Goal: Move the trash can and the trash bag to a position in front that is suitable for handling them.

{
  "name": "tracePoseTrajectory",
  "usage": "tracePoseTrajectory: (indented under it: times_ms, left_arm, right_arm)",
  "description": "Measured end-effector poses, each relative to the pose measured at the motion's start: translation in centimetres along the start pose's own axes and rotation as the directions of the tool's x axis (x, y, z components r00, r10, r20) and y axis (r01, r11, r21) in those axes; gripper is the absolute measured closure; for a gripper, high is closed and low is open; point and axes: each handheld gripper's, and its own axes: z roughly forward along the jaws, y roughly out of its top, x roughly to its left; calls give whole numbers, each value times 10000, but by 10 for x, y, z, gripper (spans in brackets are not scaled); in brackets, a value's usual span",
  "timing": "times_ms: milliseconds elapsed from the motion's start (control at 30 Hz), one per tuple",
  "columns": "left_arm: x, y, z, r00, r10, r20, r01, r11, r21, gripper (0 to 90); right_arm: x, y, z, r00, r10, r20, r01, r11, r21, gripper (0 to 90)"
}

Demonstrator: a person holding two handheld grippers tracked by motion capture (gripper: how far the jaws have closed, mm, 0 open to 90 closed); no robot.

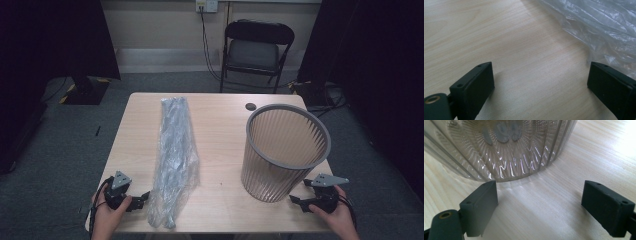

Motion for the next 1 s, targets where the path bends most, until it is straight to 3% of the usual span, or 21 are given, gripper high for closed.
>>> tracePoseTrajectory:
  times_ms: [267,867,1000]
  left_arm:
    - [0,0,0,10000,-5,0,5,10000,0,64]
    - [0,0,0,10000,1,3,-1,10000,7,64]
    - [0,0,0,10000,-10,1,10,10000,-3,64]
  right_arm:
    - [2,6,0,10000,-29,-84,32,9994,355,147]
    - [14,32,-12,9898,-1143,-852,1183,9920,435,144]
    - [15,34,-12,9887,-801,-1264,843,9960,281,130]
